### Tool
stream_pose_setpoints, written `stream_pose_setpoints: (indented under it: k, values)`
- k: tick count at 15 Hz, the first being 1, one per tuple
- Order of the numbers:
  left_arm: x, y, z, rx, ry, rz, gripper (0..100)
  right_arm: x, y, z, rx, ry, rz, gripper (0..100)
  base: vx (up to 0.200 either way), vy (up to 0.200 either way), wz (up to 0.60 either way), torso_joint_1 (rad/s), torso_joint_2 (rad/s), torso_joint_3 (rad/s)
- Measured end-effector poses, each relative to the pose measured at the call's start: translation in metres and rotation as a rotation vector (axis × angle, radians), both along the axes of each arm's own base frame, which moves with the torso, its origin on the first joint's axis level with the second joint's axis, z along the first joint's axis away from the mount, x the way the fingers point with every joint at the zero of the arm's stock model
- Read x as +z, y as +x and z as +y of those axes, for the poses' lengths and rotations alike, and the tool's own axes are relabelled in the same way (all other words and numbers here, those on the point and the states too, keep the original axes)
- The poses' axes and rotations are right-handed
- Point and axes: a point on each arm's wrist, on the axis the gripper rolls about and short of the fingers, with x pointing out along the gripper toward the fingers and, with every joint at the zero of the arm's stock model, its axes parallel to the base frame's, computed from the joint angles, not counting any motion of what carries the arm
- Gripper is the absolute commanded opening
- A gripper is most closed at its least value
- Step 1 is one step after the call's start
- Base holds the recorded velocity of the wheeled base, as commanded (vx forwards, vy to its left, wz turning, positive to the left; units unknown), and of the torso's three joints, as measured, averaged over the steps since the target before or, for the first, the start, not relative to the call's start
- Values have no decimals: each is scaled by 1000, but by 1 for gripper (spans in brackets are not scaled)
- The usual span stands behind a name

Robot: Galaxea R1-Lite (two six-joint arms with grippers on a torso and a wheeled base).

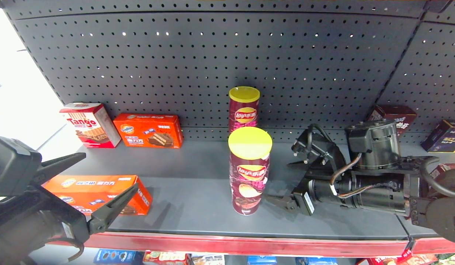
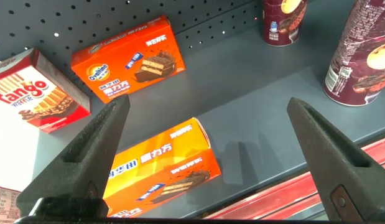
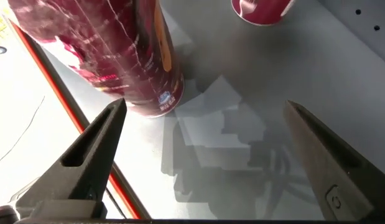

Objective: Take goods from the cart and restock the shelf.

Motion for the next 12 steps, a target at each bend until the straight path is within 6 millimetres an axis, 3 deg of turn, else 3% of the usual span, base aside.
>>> stream_pose_setpoints:
  k: [12]
  values:
    - [0,0,0,3,0,0,100,-2,2,1,-2,0,-2,100,0,0,0,0,0,0]
